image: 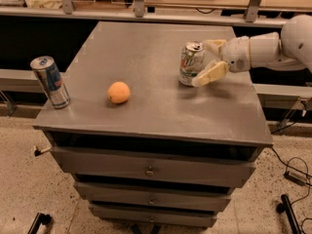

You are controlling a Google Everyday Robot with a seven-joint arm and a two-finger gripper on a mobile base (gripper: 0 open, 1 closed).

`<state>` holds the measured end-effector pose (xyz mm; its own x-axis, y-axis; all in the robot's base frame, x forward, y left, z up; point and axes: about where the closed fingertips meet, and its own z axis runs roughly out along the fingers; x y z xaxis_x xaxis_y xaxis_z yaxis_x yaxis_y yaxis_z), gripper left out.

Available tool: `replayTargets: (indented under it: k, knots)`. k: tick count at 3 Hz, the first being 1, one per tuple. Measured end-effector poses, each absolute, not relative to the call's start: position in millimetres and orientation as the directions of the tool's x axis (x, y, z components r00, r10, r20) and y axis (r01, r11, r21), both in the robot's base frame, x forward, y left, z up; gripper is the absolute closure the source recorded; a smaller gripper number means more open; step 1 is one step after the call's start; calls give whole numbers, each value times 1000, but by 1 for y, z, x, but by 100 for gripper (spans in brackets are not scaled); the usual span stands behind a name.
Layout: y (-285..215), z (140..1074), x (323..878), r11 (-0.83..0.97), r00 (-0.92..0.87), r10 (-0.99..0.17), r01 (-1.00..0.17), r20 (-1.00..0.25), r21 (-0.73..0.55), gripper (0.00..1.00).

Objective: Knock 7up can over

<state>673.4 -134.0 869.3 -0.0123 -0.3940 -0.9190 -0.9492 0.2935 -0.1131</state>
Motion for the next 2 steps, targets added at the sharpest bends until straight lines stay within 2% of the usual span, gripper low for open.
replayTargets:
  k: [1,2]
  knots:
    - [-118,866,674,248,7,-311,-965,-950,-88,0]
    - [-116,866,674,244,6,-304,-966,-953,-85,0]
